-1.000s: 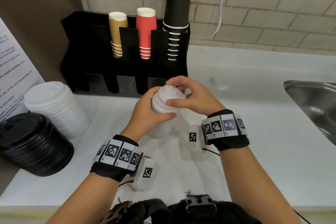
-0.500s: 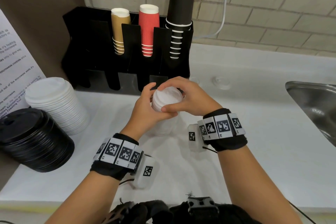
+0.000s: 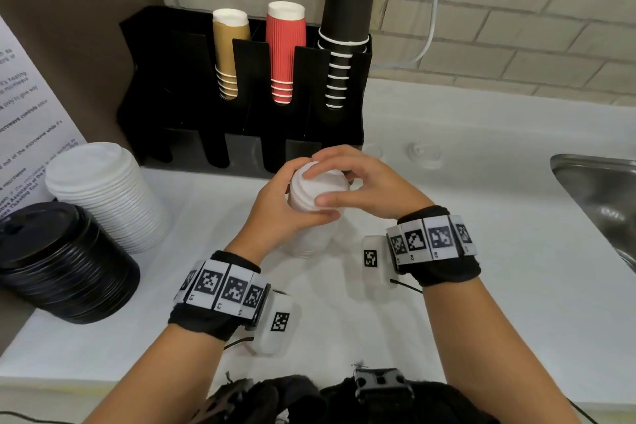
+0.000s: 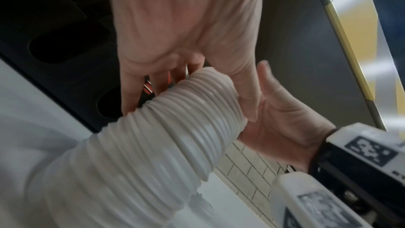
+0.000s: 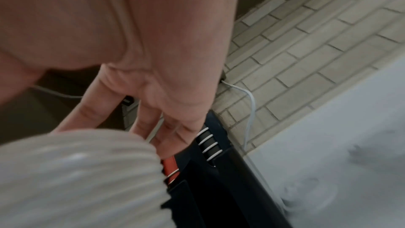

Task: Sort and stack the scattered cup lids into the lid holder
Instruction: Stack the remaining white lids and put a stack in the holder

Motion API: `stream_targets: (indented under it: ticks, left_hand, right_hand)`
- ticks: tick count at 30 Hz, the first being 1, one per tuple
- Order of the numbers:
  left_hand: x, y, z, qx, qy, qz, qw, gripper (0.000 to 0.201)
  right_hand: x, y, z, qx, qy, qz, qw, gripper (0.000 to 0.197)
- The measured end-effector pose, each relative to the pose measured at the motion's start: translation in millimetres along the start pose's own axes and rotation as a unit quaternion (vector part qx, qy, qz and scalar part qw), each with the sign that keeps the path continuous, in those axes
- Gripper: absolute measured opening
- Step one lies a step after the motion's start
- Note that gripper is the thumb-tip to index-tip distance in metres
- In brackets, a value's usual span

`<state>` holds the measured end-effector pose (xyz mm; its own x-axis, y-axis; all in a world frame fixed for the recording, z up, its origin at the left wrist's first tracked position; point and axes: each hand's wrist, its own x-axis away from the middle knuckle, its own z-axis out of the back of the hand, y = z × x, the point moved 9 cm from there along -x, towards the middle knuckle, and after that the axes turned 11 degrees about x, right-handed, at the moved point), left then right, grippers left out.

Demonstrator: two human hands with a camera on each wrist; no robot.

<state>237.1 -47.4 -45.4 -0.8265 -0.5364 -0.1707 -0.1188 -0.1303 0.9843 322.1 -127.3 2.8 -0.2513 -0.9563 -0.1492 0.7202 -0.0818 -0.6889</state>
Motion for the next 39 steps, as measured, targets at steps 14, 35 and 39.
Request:
stream_targets:
  ticks: [14, 35, 39]
  left_hand:
    - [-3.8, -1.3, 4.6, -0.026, -0.010, 0.021, 0.999, 0.076]
    - [-0.3, -2.6, 17.7, -0.005, 0.020, 0.015, 1.000, 0.071]
    - [0.4, -2.3, 17.5, -0.012, 0.027, 0.014, 0.999, 0.075]
  right_hand:
    - [29.1, 230.6, 99.0, 0.191, 0.099, -0.546, 0.809, 0.070]
    - [15.3, 135.9, 96.7, -0.031, 0.236, -0.362, 0.901, 0.035]
    - [12.9, 57.3, 66.0, -0.131, 0.250, -0.204, 0.937, 0.015]
